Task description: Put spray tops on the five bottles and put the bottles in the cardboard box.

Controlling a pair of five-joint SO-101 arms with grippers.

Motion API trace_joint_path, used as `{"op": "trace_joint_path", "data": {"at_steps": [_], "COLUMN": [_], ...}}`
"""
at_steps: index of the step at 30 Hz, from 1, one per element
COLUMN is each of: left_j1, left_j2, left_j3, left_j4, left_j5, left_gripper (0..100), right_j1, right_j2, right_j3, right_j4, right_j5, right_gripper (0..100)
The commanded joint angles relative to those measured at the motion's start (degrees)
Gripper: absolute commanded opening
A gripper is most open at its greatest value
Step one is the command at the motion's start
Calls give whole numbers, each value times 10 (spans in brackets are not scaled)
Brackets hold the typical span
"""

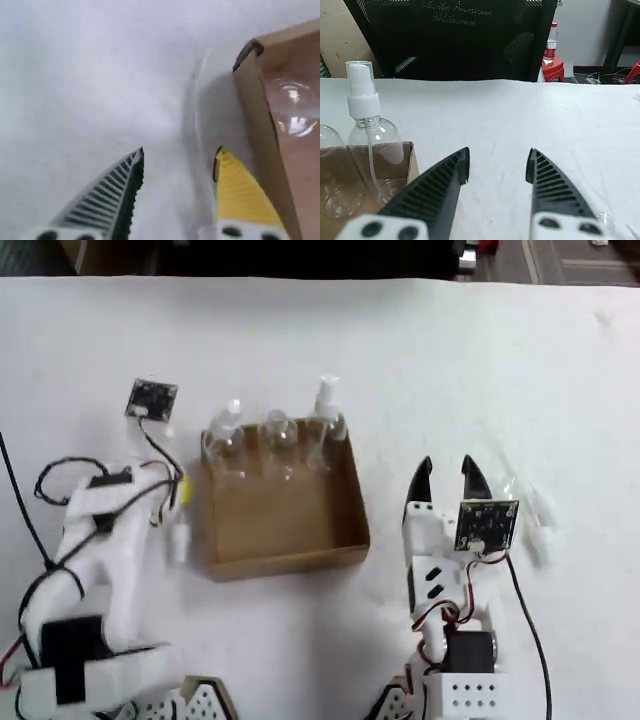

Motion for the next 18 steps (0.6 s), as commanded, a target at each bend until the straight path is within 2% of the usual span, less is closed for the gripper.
{"op": "trace_joint_path", "data": {"at_steps": [1,5,12,18], "left_j1": [3,6,6,6], "left_j2": [46,80,119,145], "left_j3": [-83,-111,-149,-183], "left_j4": [38,39,54,86], "left_j5": [22,40,62,62], "left_gripper": [203,201,98,94], "right_j1": [2,2,2,2], "right_j2": [-4,-4,-5,-5], "right_j3": [4,4,4,4], "right_j4": [-12,-12,-12,-12], "right_j5": [-5,-5,-5,-5], "right_gripper": [166,166,166,166]}}
